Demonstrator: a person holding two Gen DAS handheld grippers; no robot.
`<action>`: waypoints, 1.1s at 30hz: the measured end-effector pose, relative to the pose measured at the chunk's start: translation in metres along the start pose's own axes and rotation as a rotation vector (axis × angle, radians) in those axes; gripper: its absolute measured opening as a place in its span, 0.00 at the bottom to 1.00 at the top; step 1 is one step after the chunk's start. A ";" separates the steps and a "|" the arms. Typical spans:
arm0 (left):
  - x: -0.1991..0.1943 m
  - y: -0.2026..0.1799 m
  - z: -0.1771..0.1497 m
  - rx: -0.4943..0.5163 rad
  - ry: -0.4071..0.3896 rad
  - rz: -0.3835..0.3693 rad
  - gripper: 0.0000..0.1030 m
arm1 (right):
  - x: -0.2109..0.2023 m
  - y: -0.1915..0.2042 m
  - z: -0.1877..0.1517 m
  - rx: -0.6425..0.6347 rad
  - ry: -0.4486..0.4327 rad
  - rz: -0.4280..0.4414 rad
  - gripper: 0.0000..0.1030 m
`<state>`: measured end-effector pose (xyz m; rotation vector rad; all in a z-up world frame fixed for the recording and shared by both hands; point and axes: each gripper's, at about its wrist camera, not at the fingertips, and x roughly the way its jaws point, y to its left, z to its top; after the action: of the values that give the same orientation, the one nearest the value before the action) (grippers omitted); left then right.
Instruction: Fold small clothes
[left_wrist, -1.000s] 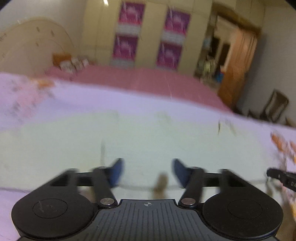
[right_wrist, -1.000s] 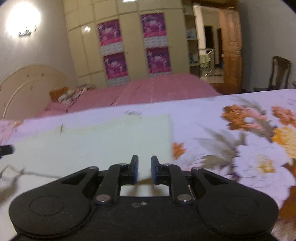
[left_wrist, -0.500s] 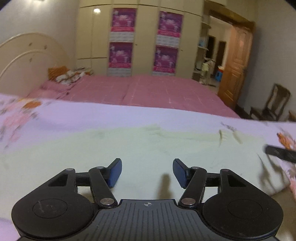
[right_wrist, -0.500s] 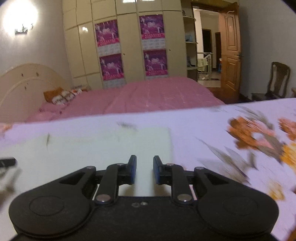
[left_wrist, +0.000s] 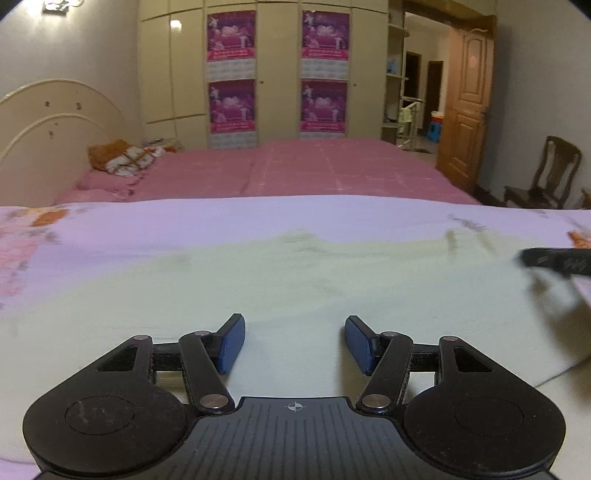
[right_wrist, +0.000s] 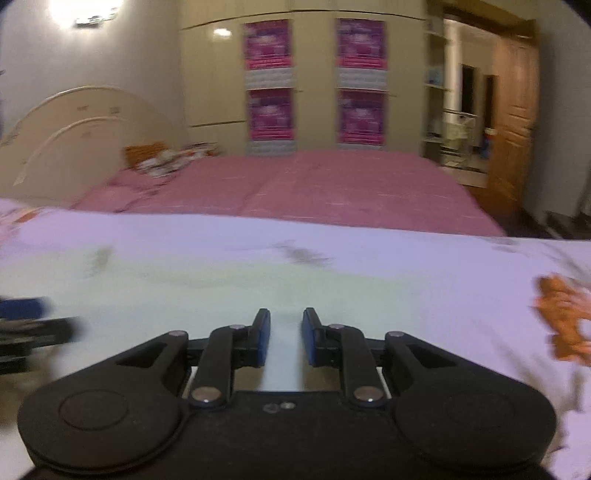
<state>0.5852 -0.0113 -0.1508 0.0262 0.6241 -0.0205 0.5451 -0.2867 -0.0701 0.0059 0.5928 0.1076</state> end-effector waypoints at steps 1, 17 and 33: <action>-0.002 0.008 -0.001 -0.002 -0.001 0.011 0.58 | 0.003 -0.012 0.002 0.030 0.006 -0.027 0.16; -0.027 0.021 -0.017 0.036 0.000 0.051 0.58 | -0.039 -0.018 -0.025 0.004 0.034 -0.023 0.16; -0.040 0.044 -0.028 -0.022 0.051 0.089 0.70 | -0.094 0.007 -0.056 -0.054 0.008 -0.075 0.22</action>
<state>0.5373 0.0341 -0.1493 0.0329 0.6738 0.0735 0.4359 -0.2905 -0.0637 -0.0689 0.5969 0.0503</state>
